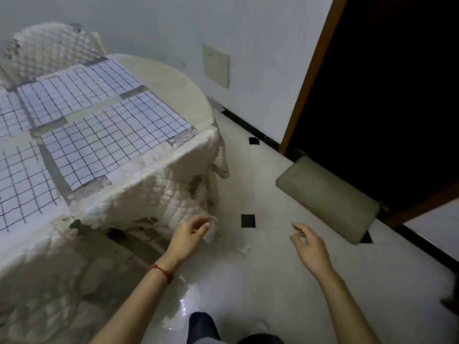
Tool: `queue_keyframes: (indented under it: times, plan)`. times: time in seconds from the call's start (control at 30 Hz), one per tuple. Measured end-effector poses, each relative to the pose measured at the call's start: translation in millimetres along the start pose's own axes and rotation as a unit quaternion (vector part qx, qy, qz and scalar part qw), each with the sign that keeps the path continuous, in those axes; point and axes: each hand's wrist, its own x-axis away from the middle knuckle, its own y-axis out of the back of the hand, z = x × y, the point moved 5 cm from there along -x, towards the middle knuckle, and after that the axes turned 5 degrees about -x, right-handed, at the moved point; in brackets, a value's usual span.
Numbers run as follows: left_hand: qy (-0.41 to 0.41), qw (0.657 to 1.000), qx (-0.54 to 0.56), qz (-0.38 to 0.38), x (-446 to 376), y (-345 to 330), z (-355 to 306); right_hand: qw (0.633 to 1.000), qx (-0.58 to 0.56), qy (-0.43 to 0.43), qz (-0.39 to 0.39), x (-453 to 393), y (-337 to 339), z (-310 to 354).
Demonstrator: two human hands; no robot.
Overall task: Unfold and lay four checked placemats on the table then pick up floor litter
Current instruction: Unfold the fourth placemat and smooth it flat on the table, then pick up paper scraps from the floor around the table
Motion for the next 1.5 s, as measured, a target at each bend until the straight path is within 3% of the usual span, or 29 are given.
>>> queue_keyframes:
  times: [0.3,0.5,0.8,0.9,1.13,1.33,1.5]
  plan:
    - [0.141,0.980,-0.062,0.127,-14.8,-124.6,27.2,0.989,-0.027,-0.145,0.012,-25.7,37.8,-113.1]
    - [0.192,0.956,-0.106,0.194,-73.6,-163.6,63.4,0.973,0.004,-0.226,0.051,-81.0,16.1,-157.1]
    - [0.226,0.906,-0.203,0.294,-188.9,-245.0,161.2,0.954,0.042,-0.281,0.099,-190.8,-42.7,-247.7]
    - [0.231,0.899,-0.207,0.309,-216.7,-285.8,200.1,0.953,0.070,-0.268,0.124,-230.8,-81.3,-288.9]
    - [0.312,0.903,-0.158,0.251,-256.4,-377.0,334.5,0.933,0.169,-0.214,0.234,-327.3,-206.5,-403.5]
    - [0.367,0.895,-0.126,0.218,-272.4,-439.0,444.4,0.917,0.237,-0.177,0.268,-398.5,-301.2,-498.4]
    - [0.402,0.882,-0.106,0.222,-266.1,-480.0,504.1,0.911,0.309,-0.078,0.261,-436.0,-362.9,-549.9]
